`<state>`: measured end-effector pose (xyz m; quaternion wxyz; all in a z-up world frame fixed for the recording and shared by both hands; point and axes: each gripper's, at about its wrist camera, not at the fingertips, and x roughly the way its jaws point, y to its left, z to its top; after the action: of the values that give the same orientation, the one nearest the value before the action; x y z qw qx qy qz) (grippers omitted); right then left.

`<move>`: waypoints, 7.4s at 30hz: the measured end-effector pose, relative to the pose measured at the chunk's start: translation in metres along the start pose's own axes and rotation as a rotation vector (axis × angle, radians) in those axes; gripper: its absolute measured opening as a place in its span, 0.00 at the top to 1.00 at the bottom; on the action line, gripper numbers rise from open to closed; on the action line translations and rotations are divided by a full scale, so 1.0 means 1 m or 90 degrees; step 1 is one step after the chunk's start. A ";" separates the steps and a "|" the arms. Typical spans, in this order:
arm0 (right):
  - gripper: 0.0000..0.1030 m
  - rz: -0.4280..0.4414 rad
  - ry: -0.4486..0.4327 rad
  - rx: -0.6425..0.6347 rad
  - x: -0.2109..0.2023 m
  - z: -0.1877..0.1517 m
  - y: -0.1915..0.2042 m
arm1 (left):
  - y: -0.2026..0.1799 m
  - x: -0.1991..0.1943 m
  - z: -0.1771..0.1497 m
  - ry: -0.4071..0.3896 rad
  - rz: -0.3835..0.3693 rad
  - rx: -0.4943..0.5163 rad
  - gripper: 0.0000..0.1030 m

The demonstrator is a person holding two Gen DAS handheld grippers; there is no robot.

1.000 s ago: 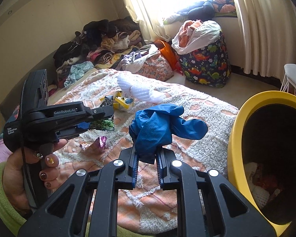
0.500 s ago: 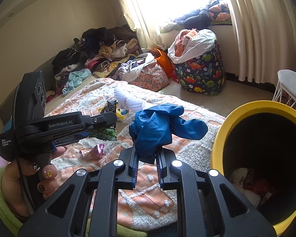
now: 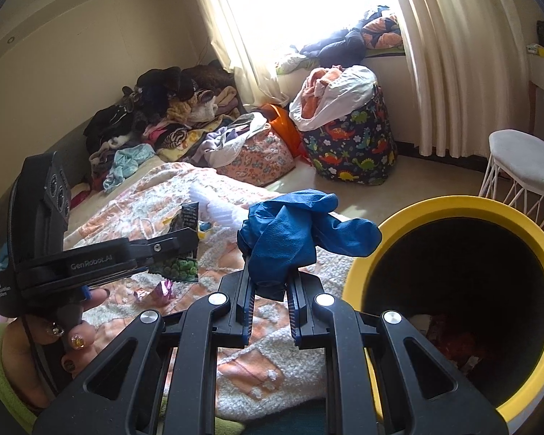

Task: Collect trash
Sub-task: 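Carry the snack bag and blue glove over the yellow bin with both grippers, then open both grippers to drop the snack bag and glove into the bin, then move both open grippers back over the bed toward the remaining trash, then grasp the brown chocolate bar with the left gripper while the right gripper grasps the white foam sleeves, then carry the chocolate bar and foam sleeves over the yellow bin with both grippers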

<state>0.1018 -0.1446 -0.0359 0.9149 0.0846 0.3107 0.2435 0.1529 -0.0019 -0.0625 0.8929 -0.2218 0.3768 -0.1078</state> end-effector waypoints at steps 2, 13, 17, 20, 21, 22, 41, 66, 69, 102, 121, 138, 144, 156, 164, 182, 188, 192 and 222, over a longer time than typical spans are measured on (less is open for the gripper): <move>0.85 -0.005 0.000 0.006 -0.002 0.001 -0.004 | -0.004 0.001 0.000 0.001 -0.001 0.008 0.78; 0.85 -0.036 -0.024 0.017 -0.019 0.010 -0.024 | -0.028 0.003 -0.003 0.001 -0.020 0.049 0.78; 0.85 -0.051 -0.033 0.026 -0.024 0.014 -0.034 | -0.037 0.003 -0.004 0.000 -0.026 0.064 0.78; 0.85 -0.060 -0.041 0.033 -0.029 0.015 -0.039 | -0.044 0.004 -0.006 0.003 -0.031 0.073 0.78; 0.85 -0.063 -0.044 0.035 -0.030 0.015 -0.041 | -0.046 0.005 -0.006 0.003 -0.032 0.076 0.78; 0.85 -0.066 -0.046 0.037 -0.031 0.016 -0.043 | -0.049 0.006 -0.006 0.004 -0.034 0.080 0.78; 0.85 -0.116 -0.071 0.097 -0.054 0.018 -0.094 | -0.092 0.019 -0.021 0.028 -0.067 0.142 0.78; 0.85 -0.152 -0.044 0.189 -0.054 0.001 -0.155 | -0.137 0.073 -0.055 0.119 -0.081 0.223 0.78; 0.85 -0.153 -0.036 0.198 -0.052 -0.002 -0.162 | -0.140 0.082 -0.057 0.130 -0.080 0.229 0.78; 0.26 -0.156 -0.063 0.107 -0.079 0.019 -0.107 | -0.103 0.049 -0.029 0.051 -0.052 0.227 0.11; 0.25 -0.080 -0.052 0.007 -0.033 0.047 -0.024 | -0.024 -0.015 0.019 -0.048 0.031 0.158 0.11; 0.25 0.000 0.004 -0.079 0.033 0.068 0.040 | 0.043 -0.035 0.034 -0.075 0.086 0.088 0.11; 0.25 0.024 0.043 -0.127 0.064 0.070 0.056 | 0.073 -0.040 0.040 -0.081 0.100 0.060 0.11; 0.26 0.043 0.110 -0.165 0.128 0.069 0.074 | 0.130 -0.018 0.045 -0.012 0.160 0.026 0.22; 0.33 0.036 0.174 -0.197 0.182 0.061 0.080 | 0.149 0.003 0.046 0.037 0.157 0.033 0.41; 0.82 0.078 0.240 -0.096 0.199 0.041 0.052 | 0.148 0.023 0.029 0.106 0.171 0.076 0.63; 0.82 0.083 0.226 -0.057 0.167 0.031 0.044 | 0.148 0.018 0.022 0.113 0.186 0.081 0.77; 0.84 0.085 0.218 -0.045 0.148 0.024 0.042 | 0.144 0.013 0.021 0.115 0.192 0.084 0.83; 0.85 0.092 0.116 -0.006 0.047 0.031 0.015 | 0.027 -0.008 0.033 0.033 0.100 0.149 0.89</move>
<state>0.1470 -0.1080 -0.0317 0.8632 0.0800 0.3848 0.3167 0.1718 0.0353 -0.0499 0.9084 -0.0831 0.4005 -0.0862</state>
